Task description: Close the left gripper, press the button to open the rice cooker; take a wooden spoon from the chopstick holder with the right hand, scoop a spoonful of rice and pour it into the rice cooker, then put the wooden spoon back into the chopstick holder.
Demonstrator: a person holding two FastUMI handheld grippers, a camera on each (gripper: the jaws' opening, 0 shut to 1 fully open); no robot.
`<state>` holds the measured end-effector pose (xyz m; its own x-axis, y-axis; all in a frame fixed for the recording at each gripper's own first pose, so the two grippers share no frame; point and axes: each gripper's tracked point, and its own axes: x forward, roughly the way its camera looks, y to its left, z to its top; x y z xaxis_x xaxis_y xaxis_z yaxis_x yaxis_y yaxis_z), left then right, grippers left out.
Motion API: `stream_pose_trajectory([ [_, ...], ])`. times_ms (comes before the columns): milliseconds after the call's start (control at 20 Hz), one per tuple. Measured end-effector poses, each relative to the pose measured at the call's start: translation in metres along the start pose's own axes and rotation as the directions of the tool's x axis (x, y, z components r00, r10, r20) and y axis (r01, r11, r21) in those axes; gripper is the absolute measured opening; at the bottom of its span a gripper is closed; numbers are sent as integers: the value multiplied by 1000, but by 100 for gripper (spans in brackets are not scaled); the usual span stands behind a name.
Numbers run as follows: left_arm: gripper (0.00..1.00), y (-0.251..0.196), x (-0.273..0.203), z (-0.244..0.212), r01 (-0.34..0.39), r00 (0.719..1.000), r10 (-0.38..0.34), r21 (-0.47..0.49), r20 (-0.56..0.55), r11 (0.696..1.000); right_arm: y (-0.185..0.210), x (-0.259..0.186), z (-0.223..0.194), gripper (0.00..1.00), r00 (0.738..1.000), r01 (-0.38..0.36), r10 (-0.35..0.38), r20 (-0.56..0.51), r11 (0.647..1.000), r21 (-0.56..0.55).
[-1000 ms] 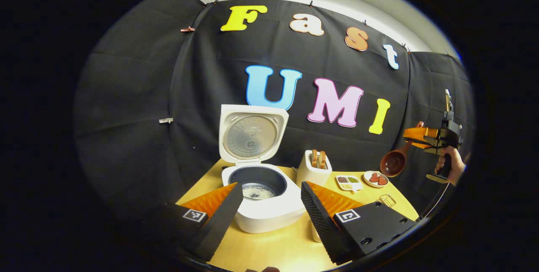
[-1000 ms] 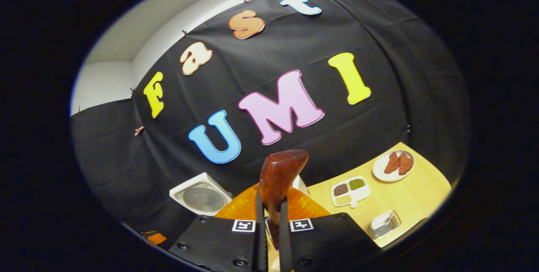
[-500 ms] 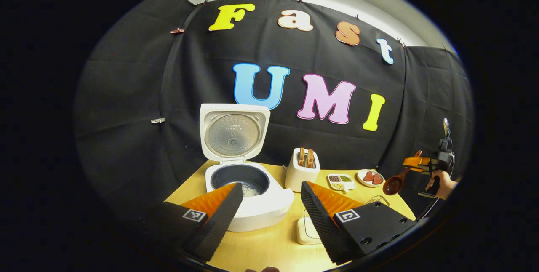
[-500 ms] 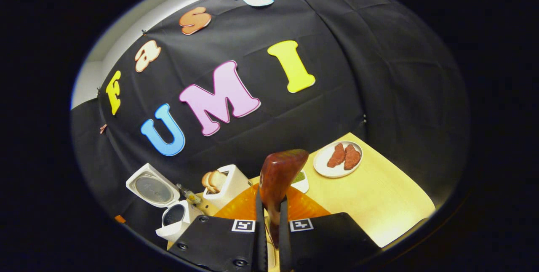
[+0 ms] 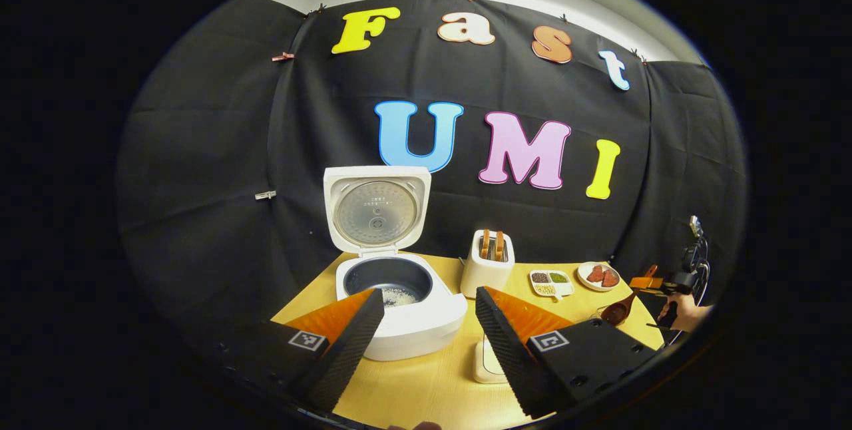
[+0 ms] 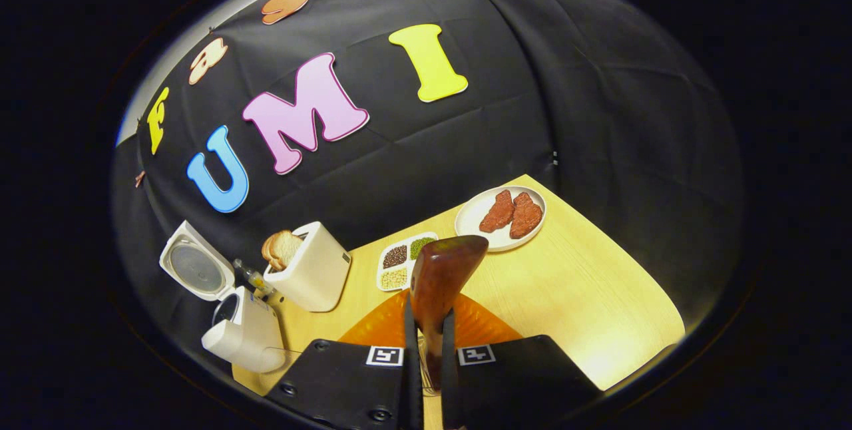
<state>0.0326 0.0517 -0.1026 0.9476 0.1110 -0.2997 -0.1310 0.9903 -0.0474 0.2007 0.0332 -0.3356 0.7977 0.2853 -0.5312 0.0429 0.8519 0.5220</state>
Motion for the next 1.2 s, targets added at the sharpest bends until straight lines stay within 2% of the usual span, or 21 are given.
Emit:
stream_pose_trajectory([
  [200,95,-10,-8,1,-5,1000,5,23,-6,1000,-3,12,-21,15,999,3,-5,-49,1000,-29],
  [400,95,-20,-13,5,2,1000,-2,50,2,999,-5,15,-43,20,993,10,-11,-114,1000,-13],
  [500,95,-20,-14,7,8,1000,-9,61,7,998,-10,11,-38,23,994,32,-31,-102,999,2],
  [550,95,-20,-13,9,13,1000,-14,60,8,998,-16,11,-37,18,994,47,-46,-98,999,7],
  [650,96,-20,-13,10,26,1000,-27,49,11,998,-19,1,-38,39,993,64,-60,-106,998,27],
  [700,96,-19,-12,11,32,999,-33,45,12,998,-20,-3,-39,32,992,64,-61,-106,997,30],
  [750,96,-19,-12,12,40,999,-40,42,12,998,-19,-5,-38,61,993,63,-60,-104,998,28],
  [900,96,-19,-11,14,63,998,-64,49,18,997,-19,-24,-41,83,992,71,-70,-101,997,4],
  [950,96,-19,-11,16,71,997,-72,50,21,996,-20,-32,-41,95,993,74,-74,-95,997,-1],
  [1100,96,-18,-12,21,94,995,-96,52,32,994,-17,-54,-37,98,993,92,-94,-72,995,-24],
  [1150,96,-18,-11,23,103,994,-105,50,38,993,-15,-63,-35,92,993,100,-101,-56,994,-34],
  [1200,96,-18,-11,25,112,993,-114,46,43,993,-12,-72,-30,98,993,107,-109,-37,993,-48],
])
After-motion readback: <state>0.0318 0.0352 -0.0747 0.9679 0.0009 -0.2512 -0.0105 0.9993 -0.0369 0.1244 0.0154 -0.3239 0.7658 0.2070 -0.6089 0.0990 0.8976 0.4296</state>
